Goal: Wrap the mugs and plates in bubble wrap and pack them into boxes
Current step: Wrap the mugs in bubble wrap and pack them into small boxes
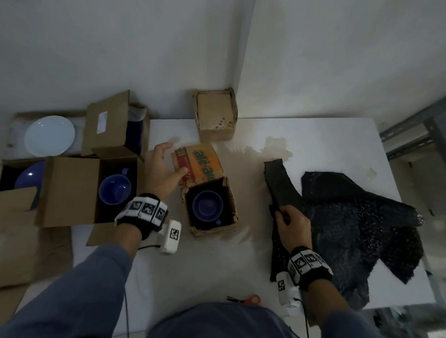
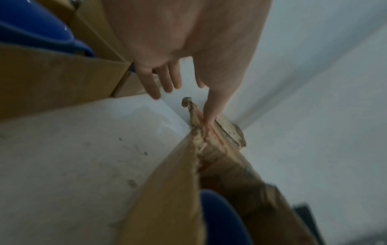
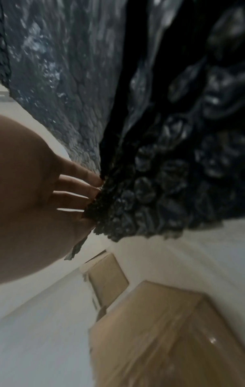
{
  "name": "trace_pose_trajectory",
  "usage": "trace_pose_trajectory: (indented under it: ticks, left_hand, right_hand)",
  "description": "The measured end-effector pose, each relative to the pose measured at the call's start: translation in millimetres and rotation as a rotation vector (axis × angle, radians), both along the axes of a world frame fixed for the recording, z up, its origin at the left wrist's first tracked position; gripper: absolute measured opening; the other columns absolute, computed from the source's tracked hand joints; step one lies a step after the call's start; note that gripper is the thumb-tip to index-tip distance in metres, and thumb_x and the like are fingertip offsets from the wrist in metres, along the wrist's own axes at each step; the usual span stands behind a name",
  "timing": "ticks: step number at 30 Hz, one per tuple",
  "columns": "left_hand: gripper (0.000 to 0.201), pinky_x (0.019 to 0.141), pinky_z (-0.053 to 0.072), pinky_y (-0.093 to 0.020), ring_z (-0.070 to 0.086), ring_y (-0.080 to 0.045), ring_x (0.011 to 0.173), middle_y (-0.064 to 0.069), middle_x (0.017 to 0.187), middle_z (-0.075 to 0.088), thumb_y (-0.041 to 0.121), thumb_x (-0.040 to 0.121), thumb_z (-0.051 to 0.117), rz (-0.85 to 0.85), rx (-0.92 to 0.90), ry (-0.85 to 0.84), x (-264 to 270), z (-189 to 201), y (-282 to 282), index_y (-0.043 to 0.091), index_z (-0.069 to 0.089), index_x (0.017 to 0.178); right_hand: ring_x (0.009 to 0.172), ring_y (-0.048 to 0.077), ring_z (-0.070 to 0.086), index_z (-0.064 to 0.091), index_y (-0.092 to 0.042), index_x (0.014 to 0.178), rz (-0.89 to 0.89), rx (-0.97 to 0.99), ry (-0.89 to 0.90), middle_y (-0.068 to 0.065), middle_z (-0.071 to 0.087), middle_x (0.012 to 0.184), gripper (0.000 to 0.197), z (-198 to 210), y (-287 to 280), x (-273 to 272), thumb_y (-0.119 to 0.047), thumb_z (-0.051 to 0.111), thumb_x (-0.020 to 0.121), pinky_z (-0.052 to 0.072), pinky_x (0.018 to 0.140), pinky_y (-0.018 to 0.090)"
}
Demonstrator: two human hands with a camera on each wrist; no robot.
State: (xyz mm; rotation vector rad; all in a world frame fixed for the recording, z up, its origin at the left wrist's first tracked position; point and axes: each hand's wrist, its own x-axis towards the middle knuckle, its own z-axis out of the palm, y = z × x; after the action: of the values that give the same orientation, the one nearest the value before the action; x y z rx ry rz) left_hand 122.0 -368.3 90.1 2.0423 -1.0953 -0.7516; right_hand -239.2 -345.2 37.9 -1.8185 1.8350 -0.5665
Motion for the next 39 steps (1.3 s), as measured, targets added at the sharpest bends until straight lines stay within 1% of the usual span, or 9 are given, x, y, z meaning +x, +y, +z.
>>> trace_pose_trajectory:
  ticks: [3,7,12,18,23,27,32,36,39]
  left_hand:
    - [0.045,0.09,0.045,-0.028,0.049,-0.015,0.101,-0.002,0.115,0.045,0.015,0.072,0.079,-0.098,-0.154,-0.255,-9,14,24,0.028,0.057,0.11]
    - [0.02,0.066,0.045,-0.02,0.055,-0.003,0.073,0.011,0.088,0.06,0.01,0.083,0.071,-0.355,-0.16,-0.049,-38,34,43,0.026,0.064,0.093]
    - [0.011,0.068,0.056,-0.027,0.065,-0.007,0.07,0.007,0.088,0.067,0.023,0.089,0.068,-0.568,0.013,0.233,-92,43,54,0.026,0.064,0.099]
    - [0.054,0.094,0.052,-0.032,0.061,-0.011,0.101,0.002,0.12,0.061,0.044,0.087,0.069,-0.859,0.384,0.364,-161,35,41,0.026,0.05,0.134]
    - [0.087,0.105,0.046,-0.036,0.055,-0.014,0.119,0.006,0.125,0.054,0.039,0.076,0.082,-0.703,0.35,0.655,-189,33,34,0.026,0.032,0.146]
    - [0.064,0.097,0.049,-0.031,0.061,-0.016,0.111,-0.001,0.118,0.065,0.015,0.074,0.084,-0.608,0.116,0.553,-189,36,26,0.013,0.052,0.13]
    - [0.025,0.076,0.058,-0.037,0.068,-0.026,0.094,-0.009,0.104,0.07,-0.007,0.092,0.055,-0.271,0.046,0.659,-160,45,20,0.006,0.067,0.11]
    - [0.025,0.074,0.054,-0.031,0.067,-0.023,0.091,-0.003,0.098,0.073,0.009,0.101,0.048,-0.037,0.126,0.913,-135,56,28,0.017,0.072,0.099]
    - [0.021,0.09,0.051,-0.036,0.065,-0.019,0.102,0.003,0.104,0.071,0.024,0.101,0.05,-0.051,0.119,0.822,-126,66,38,0.024,0.071,0.101]
  right_hand:
    - [0.06,0.013,0.057,0.07,-0.007,0.083,0.003,-0.107,-0.06,0.002,0.066,0.07,0.007,12,-4,8,-0.012,0.073,0.086,0.048,0.061,0.021]
    - [0.058,0.013,0.06,0.066,-0.013,0.074,-0.013,-0.108,-0.157,-0.003,0.064,0.066,0.015,24,-9,17,-0.017,0.078,0.083,0.049,0.059,0.023]
    - [0.063,0.006,0.061,0.066,-0.016,0.073,-0.021,0.072,-0.267,-0.006,0.068,0.069,0.016,32,-9,16,-0.02,0.08,0.081,0.048,0.062,0.017]
    - [0.063,0.006,0.06,0.067,-0.009,0.083,-0.081,0.038,-0.494,0.001,0.068,0.07,0.008,47,-5,-6,-0.007,0.068,0.09,0.047,0.064,0.021]
    - [0.068,0.018,0.059,0.066,0.001,0.092,0.044,0.141,-0.678,0.013,0.066,0.074,0.011,76,4,-12,-0.001,0.056,0.096,0.048,0.066,0.022]
    - [0.103,0.022,0.066,0.072,-0.001,0.098,0.122,0.213,-0.776,0.011,0.072,0.104,0.02,87,12,-3,-0.007,0.053,0.095,0.05,0.093,0.029]
    - [0.063,0.017,0.055,0.052,0.009,0.067,-0.018,0.078,-0.491,0.008,0.057,0.067,0.024,83,18,-5,-0.005,0.063,0.084,0.044,0.061,0.034]
    - [0.111,0.011,0.058,0.054,-0.015,0.126,0.055,0.217,-0.506,-0.007,0.062,0.115,0.049,75,18,5,-0.021,0.077,0.084,0.046,0.085,0.01]
    - [0.124,0.007,0.053,0.035,-0.034,0.143,0.083,0.183,-0.647,-0.011,0.056,0.133,0.081,75,13,25,-0.039,0.081,0.077,0.044,0.099,0.022]
